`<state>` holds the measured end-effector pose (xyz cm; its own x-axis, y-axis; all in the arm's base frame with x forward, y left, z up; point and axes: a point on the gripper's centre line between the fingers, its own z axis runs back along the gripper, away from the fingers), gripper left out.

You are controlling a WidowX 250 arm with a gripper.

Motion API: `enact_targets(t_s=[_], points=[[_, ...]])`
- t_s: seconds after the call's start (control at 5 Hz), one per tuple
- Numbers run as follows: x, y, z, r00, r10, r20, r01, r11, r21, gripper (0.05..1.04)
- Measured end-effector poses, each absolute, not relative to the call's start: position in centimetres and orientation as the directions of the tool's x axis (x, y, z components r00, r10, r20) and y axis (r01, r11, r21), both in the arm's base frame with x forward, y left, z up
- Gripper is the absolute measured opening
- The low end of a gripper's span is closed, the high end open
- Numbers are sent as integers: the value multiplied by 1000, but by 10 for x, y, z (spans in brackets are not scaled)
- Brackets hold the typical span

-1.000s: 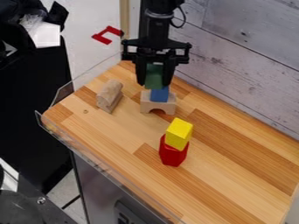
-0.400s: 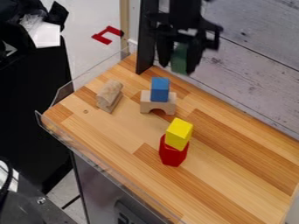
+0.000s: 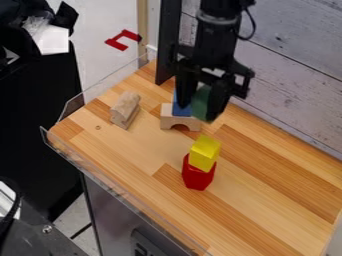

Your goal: Move the green block from the arch to the surface of yellow block

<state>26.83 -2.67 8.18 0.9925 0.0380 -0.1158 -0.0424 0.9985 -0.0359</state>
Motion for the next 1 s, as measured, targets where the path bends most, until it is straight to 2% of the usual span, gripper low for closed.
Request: enact_targets(t_s=[0.4, 0.8, 1.0], points=[[254, -31, 81, 988, 67, -137, -72, 997, -27, 555], [255, -49, 73, 981, 167, -98, -168, 986, 1, 555], [254, -56, 62, 968, 210, -138, -210, 978, 14, 555]])
